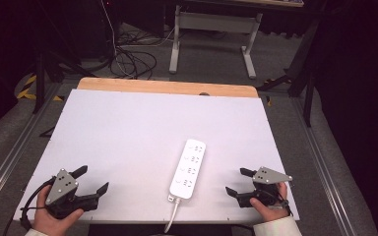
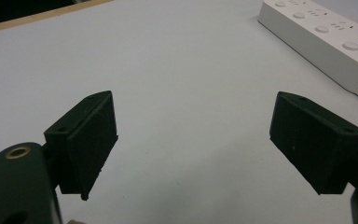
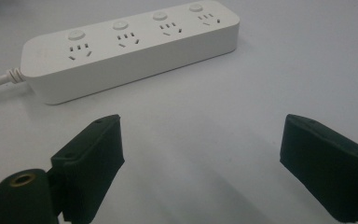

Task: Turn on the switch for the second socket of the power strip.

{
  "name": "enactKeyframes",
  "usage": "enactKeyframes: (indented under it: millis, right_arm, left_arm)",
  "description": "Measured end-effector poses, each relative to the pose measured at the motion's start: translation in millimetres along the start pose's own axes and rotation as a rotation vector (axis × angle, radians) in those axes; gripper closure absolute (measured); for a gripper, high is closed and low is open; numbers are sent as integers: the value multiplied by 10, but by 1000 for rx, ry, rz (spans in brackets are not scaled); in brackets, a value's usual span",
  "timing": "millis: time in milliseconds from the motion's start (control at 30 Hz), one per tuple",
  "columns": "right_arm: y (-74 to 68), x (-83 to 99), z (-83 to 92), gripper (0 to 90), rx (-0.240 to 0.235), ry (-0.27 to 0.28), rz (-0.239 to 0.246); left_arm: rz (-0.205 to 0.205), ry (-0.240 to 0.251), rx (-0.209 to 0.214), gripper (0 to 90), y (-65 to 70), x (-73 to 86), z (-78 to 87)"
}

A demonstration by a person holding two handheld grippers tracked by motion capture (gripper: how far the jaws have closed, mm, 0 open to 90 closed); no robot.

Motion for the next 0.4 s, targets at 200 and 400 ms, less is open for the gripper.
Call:
enactKeyframes:
  millis: [200, 400]
  right_arm:
    - [-7, 1, 0, 138, 1, -1, 6]
    - [-11, -2, 2, 141, 2, 2, 10]
  left_arm:
    - [-6, 0, 0, 156, 0, -3, 3]
    - [-4, 2, 0, 156, -6, -3, 4]
Point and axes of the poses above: each handheld gripper's, and its own axes: z roughly backward along the jaws, x roughly out of its underside, y roughly to its right, the point moved 4 cm from there along -z, roughly forward along the jaws, and after that the axes turned 15 degrees about -z, right-handed, at the moved point
